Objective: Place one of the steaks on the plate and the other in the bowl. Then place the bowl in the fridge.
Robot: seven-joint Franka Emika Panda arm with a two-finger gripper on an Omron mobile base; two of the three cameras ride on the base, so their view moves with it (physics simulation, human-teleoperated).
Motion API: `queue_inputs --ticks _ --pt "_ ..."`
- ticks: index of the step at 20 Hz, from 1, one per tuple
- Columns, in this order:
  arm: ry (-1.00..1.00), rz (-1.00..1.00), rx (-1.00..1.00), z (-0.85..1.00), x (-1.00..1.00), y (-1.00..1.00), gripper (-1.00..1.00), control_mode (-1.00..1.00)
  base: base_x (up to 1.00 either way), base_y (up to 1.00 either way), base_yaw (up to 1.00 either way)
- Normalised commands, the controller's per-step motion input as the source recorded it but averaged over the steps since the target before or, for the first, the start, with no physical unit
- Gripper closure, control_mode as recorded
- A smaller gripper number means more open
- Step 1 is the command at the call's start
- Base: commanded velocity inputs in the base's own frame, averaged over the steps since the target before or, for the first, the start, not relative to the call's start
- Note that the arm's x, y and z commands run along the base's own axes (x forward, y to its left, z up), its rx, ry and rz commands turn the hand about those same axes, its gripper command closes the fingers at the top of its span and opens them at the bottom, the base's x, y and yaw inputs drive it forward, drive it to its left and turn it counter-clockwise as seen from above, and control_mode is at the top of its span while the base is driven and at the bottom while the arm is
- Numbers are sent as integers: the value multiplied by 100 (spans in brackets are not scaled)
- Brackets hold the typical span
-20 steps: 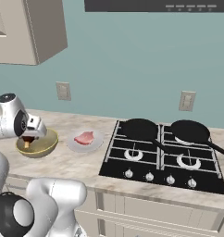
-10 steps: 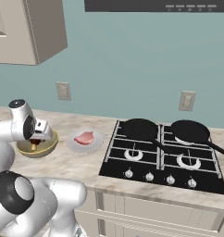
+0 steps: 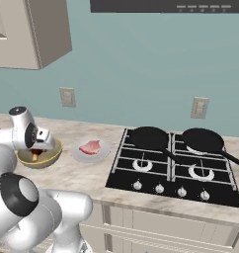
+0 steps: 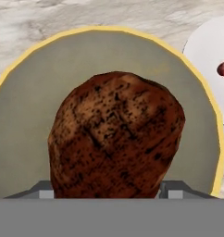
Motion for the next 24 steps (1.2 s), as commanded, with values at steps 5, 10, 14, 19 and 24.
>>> queue_inputs --ticks 5,10,14,19,24 --pt "0 0 0 -5 0 6 -100 -100 0 0 0" --pt "0 0 0 0 0 0 -100 -100 0 0 0" --pt "0 0 0 0 0 0 -100 -100 0 0 0" --pt "0 0 1 3 -18 -7 -100 -100 0 0 0" --pt "-6 0 9 37 -82 -58 -100 -100 0 0 0"
